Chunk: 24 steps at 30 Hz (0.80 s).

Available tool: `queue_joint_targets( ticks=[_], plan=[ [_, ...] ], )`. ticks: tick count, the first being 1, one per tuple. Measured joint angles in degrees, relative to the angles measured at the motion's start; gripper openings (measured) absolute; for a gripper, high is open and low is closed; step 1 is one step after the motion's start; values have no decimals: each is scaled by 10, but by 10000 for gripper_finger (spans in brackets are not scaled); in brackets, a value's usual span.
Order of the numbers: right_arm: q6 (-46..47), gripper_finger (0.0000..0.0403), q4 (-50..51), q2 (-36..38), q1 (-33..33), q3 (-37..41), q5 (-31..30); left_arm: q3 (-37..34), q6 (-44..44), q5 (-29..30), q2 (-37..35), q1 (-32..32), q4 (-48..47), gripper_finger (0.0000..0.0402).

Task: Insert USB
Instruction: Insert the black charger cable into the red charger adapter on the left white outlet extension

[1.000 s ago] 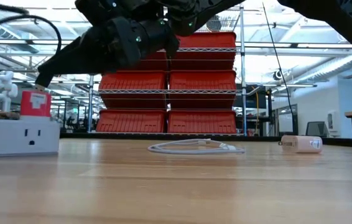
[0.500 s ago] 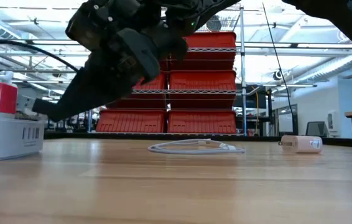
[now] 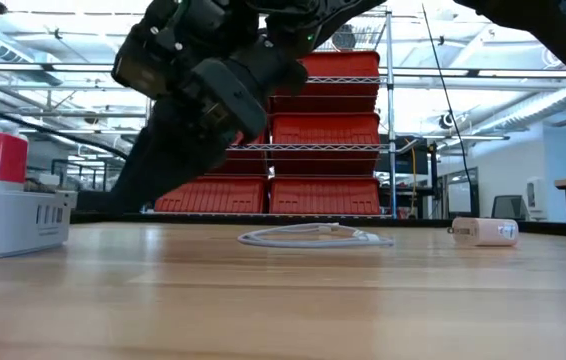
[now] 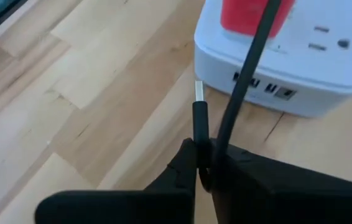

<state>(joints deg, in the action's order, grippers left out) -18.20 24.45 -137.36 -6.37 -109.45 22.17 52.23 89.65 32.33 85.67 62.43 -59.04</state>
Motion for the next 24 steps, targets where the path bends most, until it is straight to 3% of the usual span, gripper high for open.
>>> queue_joint_targets(
  ticks=[11, 18, 24],
  plan=[
    [32, 16, 133, 37, 5, -2, -6, -47, -48, 5, 22, -31, 122, 13],
    [45, 112, 211, 70, 7, -2, -67, -49, -162, 5, 25, -92, 171, 13],
    [65, 191, 274, 103, 11, -2, -75, -50, -212, 5, 26, -122, 186, 13]
  ],
)
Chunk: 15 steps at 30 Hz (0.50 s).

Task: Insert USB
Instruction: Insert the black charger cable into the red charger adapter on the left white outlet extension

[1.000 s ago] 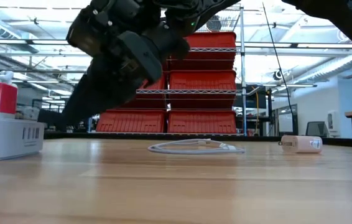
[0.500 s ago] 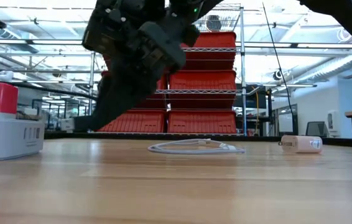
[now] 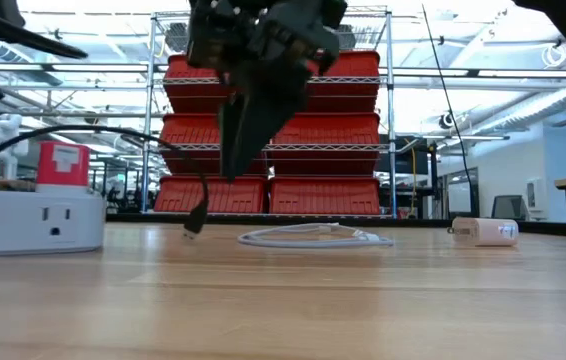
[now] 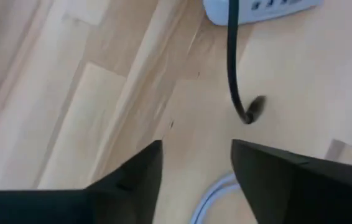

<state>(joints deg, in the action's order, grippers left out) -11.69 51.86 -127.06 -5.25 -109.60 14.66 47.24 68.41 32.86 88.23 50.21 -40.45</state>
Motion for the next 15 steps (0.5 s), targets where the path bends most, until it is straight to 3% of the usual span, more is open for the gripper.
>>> queue_joint_targets(
  ticks=[5, 8, 11, 15],
  plan=[
    [7, 215, 91, 28, 14, 4, -27, 0, -19, 2, 0, -5, 6, 12],
    [15, 215, 76, 52, 31, 63, -11, 0, -20, 2, 0, -5, 6, 12],
    [34, 213, -37, 96, 48, 185, 8, 0, -34, 3, 0, -4, 9, 12],
    [92, 213, -269, 165, 61, 361, 13, 0, -65, 2, 0, -20, 17, 12]
  ],
)
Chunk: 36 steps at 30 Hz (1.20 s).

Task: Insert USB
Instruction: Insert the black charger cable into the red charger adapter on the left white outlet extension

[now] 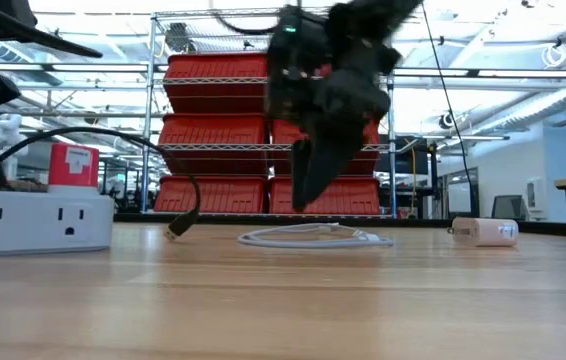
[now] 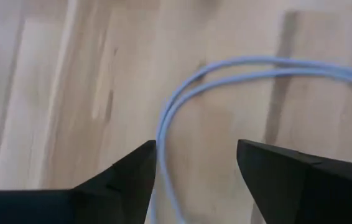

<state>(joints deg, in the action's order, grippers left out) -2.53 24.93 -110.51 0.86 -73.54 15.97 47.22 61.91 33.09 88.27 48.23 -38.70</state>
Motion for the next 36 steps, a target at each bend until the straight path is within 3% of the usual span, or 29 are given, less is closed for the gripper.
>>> queue_joint_targets(
  ticks=[3, 6, 11, 18, 28, 36],
  plan=[
    [37, 213, -121, 49, -11, 88, -28, 0, -61, -4, 0, -25, 34, 12],
    [53, 212, -180, 87, -31, 132, -80, 0, -122, -21, 0, -55, 69, 12],
    [42, 212, -251, 81, -66, 145, -125, 0, -189, -45, 1, -83, 112, 12],
    [25, 212, -315, 45, -85, 145, -184, 13, -207, -42, 1, -80, 115, 12],
    [55, 212, -296, 68, -105, 145, -189, 71, -278, -28, -12, -81, 113, 12],
    [79, 212, -226, 126, -119, 147, -189, 101, -314, 63, -75, -84, 113, 12]
  ],
)
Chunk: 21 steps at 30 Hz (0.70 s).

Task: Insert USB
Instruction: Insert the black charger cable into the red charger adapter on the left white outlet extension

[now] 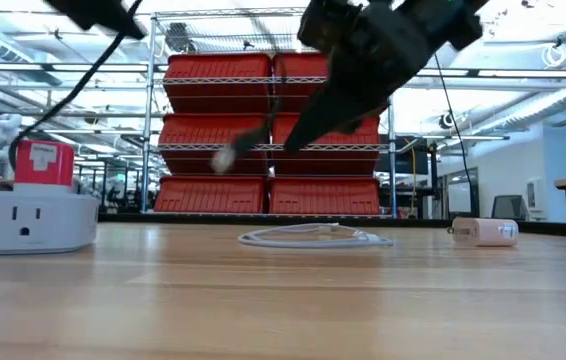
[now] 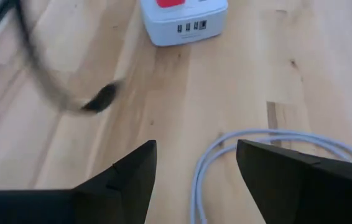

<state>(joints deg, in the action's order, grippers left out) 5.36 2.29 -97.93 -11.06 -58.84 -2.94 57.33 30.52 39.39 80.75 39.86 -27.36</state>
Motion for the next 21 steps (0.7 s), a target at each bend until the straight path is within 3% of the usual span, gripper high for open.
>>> queue_joint_targets(
  ticks=[5, 10, 12, 21],
  plan=[
    [40, 212, -96, 42, -4, 75, 1, 0, 0, 55, -41, 0, -8, 12],
    [95, 213, -408, 70, -3, 197, -8, 0, -24, 63, -48, 0, 0, 12],
    [95, 212, -479, 69, -3, 220, -29, 0, -24, 62, -48, 0, -1, 12],
    [54, 208, -496, 41, -3, 182, -26, 0, -28, 67, -48, -7, 0, 12]
  ],
)
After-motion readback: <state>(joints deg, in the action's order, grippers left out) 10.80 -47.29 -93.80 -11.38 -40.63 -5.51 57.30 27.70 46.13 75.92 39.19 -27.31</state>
